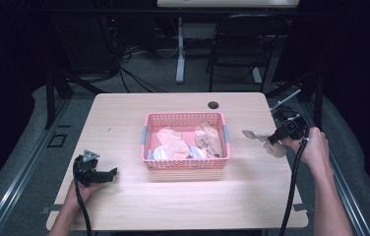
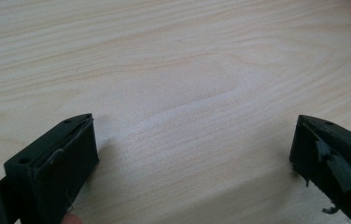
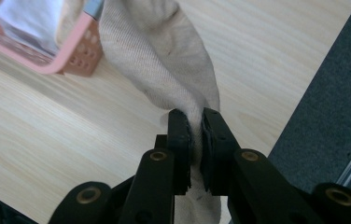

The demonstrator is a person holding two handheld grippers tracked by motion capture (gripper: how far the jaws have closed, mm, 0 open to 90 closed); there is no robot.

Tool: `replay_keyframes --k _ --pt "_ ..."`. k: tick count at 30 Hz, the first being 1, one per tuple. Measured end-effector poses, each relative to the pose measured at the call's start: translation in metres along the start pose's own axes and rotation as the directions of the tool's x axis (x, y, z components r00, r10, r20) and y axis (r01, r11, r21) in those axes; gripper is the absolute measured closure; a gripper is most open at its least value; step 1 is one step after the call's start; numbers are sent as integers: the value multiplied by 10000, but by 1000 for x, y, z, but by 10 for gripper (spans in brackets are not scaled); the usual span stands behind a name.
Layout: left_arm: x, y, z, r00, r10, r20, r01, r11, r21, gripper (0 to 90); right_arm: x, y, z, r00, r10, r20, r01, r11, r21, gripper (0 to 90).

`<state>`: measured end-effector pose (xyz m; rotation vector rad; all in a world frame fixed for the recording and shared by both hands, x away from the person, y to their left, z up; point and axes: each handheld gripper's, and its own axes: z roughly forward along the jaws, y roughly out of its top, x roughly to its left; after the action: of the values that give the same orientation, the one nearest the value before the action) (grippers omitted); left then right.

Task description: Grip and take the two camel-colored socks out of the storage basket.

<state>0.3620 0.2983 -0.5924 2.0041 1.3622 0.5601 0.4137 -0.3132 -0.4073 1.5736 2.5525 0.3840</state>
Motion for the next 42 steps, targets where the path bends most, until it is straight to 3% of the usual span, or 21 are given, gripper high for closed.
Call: replay_keyframes --k 6,16,28,33,39,40,41,42 --pt "0 0 0 10000 -1 2 1 10000 -1 5 -10 -4 13 9991 414 122 -414 9991 8 832" --pt "0 0 0 10000 -7 3 7 10000 -3 5 -19 -9 35 9976 685 93 -685 9976 39 830" --pt "0 0 0 10000 5 3 -5 10000 2 5 -25 -15 80 9962 875 -1 -872 9935 725 827" --pt "0 0 0 10000 5 2 -5 10000 1 5 -27 -16 87 9961 872 -119 -856 9916 966 814" --pt "0 0 0 10000 3 2 -3 10000 3 5 -29 -17 91 9966 818 -116 -794 9867 1420 759" --pt "0 0 0 10000 5 2 -5 10000 3 5 -28 -18 93 9945 1042 -127 -1018 9871 1239 682" --pt "0 0 0 10000 -1 2 1 10000 -1 5 -28 -18 93 9945 1042 -127 -1018 9871 1239 682" --pt "0 0 0 10000 2 3 -2 10000 2 5 -28 -18 93 9943 1060 -118 -1037 9870 1227 624"
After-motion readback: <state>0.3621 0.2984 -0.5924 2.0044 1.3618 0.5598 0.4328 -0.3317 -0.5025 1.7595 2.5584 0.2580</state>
